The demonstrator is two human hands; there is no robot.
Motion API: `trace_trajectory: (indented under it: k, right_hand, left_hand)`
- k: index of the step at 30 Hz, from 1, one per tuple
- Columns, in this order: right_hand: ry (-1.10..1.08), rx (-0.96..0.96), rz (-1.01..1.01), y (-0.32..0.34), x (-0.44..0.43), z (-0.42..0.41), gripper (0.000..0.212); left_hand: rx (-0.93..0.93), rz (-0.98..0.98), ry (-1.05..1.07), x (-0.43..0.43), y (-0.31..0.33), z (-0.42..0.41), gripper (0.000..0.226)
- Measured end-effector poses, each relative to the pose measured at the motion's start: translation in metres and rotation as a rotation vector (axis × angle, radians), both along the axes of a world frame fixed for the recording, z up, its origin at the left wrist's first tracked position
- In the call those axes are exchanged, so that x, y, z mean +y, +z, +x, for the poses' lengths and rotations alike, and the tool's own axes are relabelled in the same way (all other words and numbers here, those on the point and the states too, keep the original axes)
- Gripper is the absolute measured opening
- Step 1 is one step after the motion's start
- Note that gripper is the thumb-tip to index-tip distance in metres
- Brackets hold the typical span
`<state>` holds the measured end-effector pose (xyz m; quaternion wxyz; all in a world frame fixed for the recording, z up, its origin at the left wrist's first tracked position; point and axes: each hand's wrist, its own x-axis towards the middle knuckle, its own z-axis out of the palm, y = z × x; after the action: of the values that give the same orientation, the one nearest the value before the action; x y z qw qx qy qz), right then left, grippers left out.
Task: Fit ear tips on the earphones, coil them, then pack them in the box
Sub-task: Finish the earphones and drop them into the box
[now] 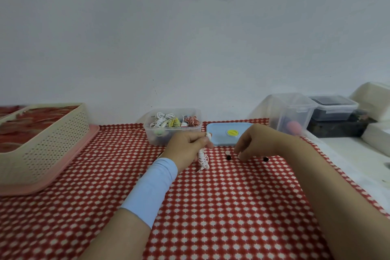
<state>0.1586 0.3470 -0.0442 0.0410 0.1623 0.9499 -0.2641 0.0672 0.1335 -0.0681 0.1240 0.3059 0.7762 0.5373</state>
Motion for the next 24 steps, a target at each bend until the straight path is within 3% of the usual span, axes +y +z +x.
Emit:
trace_trajectory:
  k: [4,8,14,24]
  right_hand:
    - [0.005,-0.02,0.019,-0.005,-0.003,-0.003,0.012]
    - [0.019,0.108,-0.053,-0.001,-0.006,-0.003,0.006]
    - [-0.034,0.349,-0.414,0.003,-0.026,-0.007,0.011]
    - [-0.035,0.412,-0.828,-0.005,-0.042,-0.013,0.013]
  left_hand:
    - [-0.133,0.078,-0.001,0.001,0.002,0.003,0.022]
    - [-0.222,0.107,-0.007,-0.001,0.002,0.004,0.018]
    - [-0.288,0.112,-0.015,-0.001,-0.003,-0.001,0.017]
    - [-0.315,0.22,0.012,-0.002,-0.01,-0.006,0.013]
